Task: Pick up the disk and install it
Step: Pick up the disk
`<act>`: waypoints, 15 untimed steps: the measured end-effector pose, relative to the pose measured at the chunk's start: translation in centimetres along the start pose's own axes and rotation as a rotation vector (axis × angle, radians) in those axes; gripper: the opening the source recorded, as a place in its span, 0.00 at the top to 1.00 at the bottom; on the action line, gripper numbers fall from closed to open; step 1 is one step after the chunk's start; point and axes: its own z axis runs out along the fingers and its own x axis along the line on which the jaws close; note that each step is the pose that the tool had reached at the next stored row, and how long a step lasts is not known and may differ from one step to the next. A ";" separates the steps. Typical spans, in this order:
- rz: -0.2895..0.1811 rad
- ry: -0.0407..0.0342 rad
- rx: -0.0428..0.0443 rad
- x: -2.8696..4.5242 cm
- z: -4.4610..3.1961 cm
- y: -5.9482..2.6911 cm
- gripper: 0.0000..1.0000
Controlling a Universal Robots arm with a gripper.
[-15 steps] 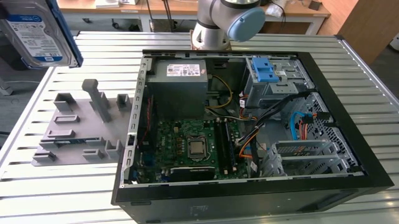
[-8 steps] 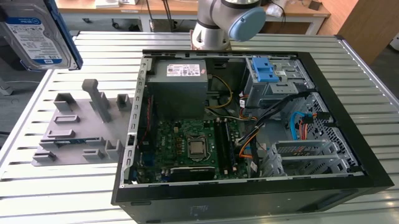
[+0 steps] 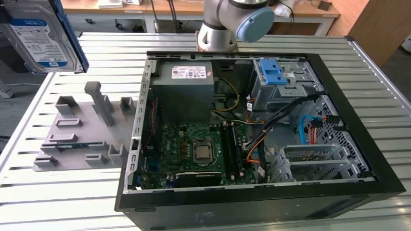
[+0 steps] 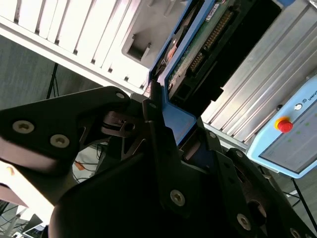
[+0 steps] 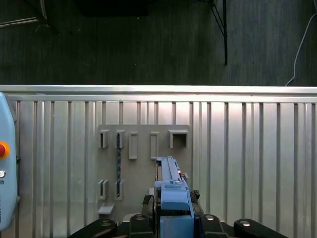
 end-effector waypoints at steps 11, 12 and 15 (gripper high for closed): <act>0.000 0.0000 0.0000 0.11 -0.65 -0.52 0.64; 0.000 0.0001 -0.0001 0.15 -0.71 -0.54 0.64; 0.000 0.0000 -0.0001 0.45 -0.76 -0.60 0.64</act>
